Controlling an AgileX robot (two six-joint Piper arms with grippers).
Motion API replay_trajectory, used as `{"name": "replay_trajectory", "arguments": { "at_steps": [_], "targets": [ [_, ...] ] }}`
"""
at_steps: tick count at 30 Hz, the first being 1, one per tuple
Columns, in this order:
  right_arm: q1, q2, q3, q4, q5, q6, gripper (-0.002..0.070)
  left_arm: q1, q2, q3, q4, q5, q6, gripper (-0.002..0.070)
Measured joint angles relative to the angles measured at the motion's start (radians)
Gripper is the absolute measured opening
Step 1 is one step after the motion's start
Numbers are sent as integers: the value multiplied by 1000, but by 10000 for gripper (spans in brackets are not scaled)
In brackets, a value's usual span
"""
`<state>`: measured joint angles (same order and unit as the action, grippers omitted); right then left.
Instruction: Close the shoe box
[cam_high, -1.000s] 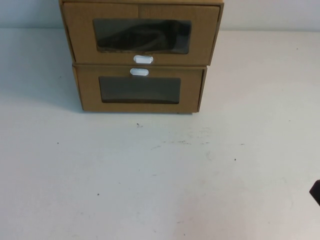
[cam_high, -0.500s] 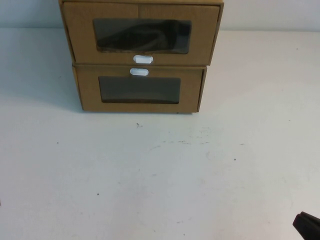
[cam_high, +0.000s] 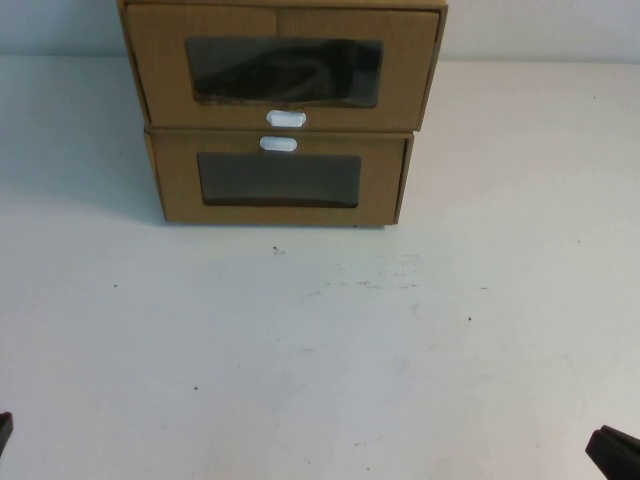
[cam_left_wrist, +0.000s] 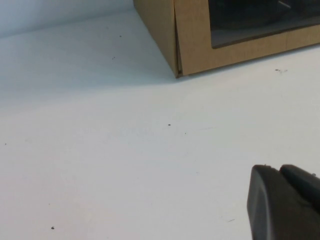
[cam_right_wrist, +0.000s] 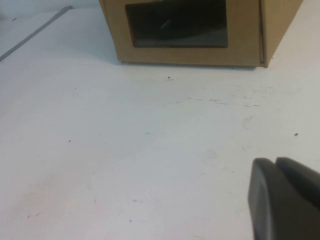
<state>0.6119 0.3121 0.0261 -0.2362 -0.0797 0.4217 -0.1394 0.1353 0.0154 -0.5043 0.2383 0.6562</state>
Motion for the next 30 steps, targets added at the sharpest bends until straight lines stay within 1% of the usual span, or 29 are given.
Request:
{"name": "replay_trajectory", "arguments": {
  "at_steps": [3,5,12,15,19,28,30],
  "targets": [
    [-14,-22,0,-2,18,0,-11,0,0,0,0,0,0,-2],
    [-69,-56,0,-2,43,0,-11,0,0,0,0,0,0,-2],
    [-451,-181,2,-26,73,0,-11,0,0,0,0,0,0,-2],
    [-550,-265,2,-46,87,0,-11,0,0,0,0,1,0,-2],
    [-598,-320,2,-55,127,0,-11,0,-1,1,0,2,0,-2],
    [-606,-320,2,-55,154,0,-11,0,-1,1,0,4,0,-2],
    [-606,-320,2,-30,173,-11,-11,0,-1,1,0,4,0,-2]
  ]
}}
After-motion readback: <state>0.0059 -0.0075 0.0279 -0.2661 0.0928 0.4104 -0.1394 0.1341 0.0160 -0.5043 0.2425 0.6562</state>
